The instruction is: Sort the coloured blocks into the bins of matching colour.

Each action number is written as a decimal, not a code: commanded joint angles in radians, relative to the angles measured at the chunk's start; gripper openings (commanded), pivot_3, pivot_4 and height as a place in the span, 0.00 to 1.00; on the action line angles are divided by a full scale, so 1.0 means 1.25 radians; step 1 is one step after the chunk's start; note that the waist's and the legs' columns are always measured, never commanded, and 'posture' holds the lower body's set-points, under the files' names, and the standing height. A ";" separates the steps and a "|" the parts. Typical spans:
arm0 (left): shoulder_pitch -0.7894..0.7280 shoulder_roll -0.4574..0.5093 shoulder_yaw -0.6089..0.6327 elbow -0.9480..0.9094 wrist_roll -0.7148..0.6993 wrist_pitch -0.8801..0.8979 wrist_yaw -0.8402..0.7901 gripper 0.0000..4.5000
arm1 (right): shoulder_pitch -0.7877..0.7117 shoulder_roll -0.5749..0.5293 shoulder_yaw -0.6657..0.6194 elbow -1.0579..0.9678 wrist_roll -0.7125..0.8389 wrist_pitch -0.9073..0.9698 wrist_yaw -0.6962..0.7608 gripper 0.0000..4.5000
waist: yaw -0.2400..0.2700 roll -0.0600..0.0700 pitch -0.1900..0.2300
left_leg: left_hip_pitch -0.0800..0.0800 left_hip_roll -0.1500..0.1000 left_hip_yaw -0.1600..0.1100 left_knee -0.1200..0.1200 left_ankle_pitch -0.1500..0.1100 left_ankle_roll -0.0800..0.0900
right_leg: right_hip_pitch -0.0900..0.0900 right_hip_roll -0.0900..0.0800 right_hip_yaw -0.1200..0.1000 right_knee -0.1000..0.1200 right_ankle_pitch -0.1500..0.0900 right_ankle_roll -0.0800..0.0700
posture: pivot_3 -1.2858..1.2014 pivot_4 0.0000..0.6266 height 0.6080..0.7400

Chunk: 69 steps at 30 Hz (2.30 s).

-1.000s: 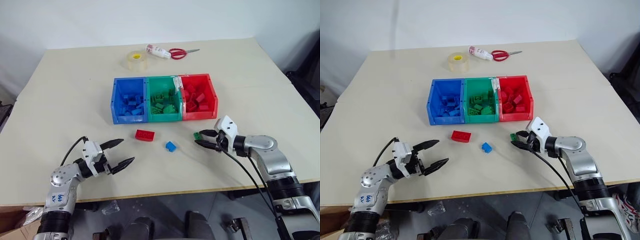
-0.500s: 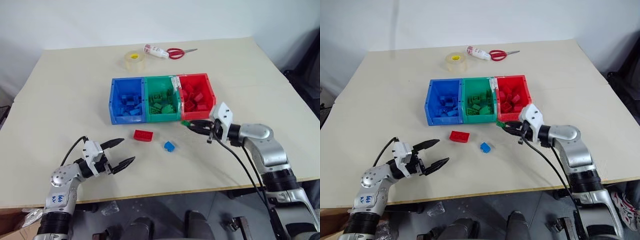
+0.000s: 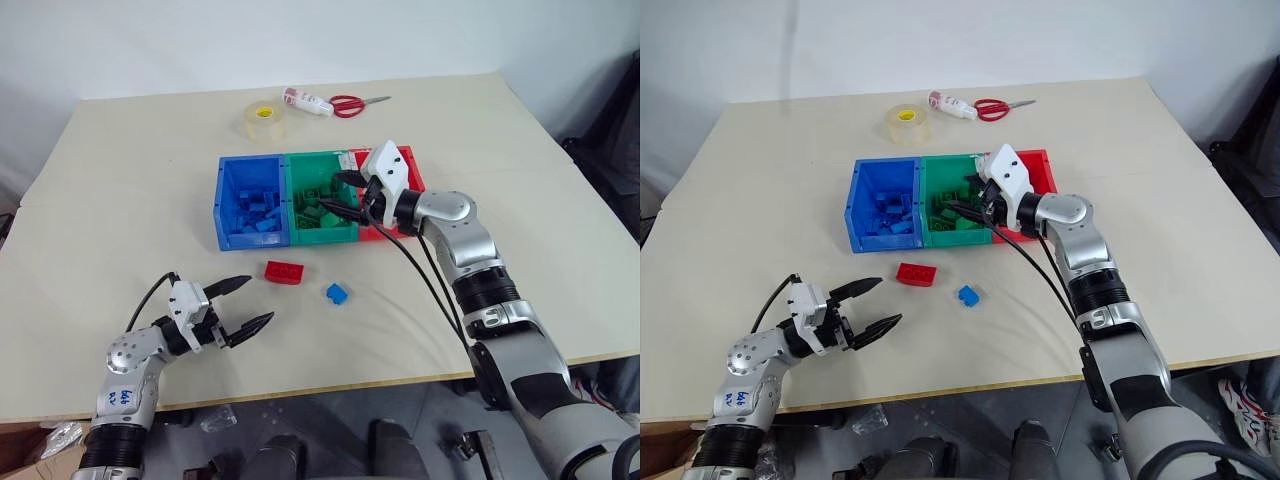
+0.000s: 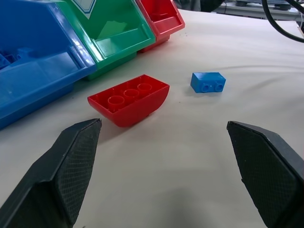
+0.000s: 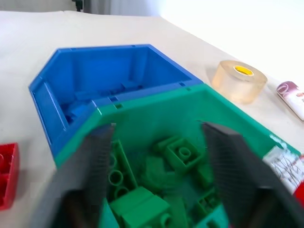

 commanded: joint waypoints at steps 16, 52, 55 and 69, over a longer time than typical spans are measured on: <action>-0.055 0.007 -0.018 0.048 -0.007 -0.012 -0.056 1.00 | 0.522 -0.382 -0.145 -0.570 0.211 0.187 0.269 0.99 | 0.010 0.000 0.000 | -0.001 0.000 0.001 0.001 0.000 0.000 | 0.001 0.000 0.000 -0.002 0.000 0.000 | 0.52 0.24 1.00; -0.256 -0.104 -0.339 -0.103 0.270 0.220 0.148 1.00 | 0.690 -0.417 -0.243 -0.681 0.249 0.211 0.197 0.99 | 0.047 0.000 0.000 | 0.000 0.001 0.008 0.002 -0.001 0.002 | 0.003 0.000 0.000 -0.009 0.002 0.004 | 0.52 0.24 1.00; -0.288 -0.110 -0.361 -0.058 0.303 0.230 0.160 1.00 | 0.730 -0.420 -0.277 -0.710 0.254 0.218 0.178 0.99 | 0.048 0.000 0.000 | 0.000 0.002 0.008 0.002 0.000 0.001 | 0.003 0.000 0.000 -0.009 0.002 0.004 | 0.52 0.24 1.00; -0.317 -0.126 -0.360 -0.017 0.311 0.210 0.170 0.36 | 0.808 -0.419 -0.337 -0.769 0.261 0.234 0.127 1.00 | 0.048 -0.001 0.000 | 0.000 0.001 0.008 0.002 0.000 0.001 | 0.004 0.000 0.000 -0.010 0.002 0.004 | 0.52 0.24 1.00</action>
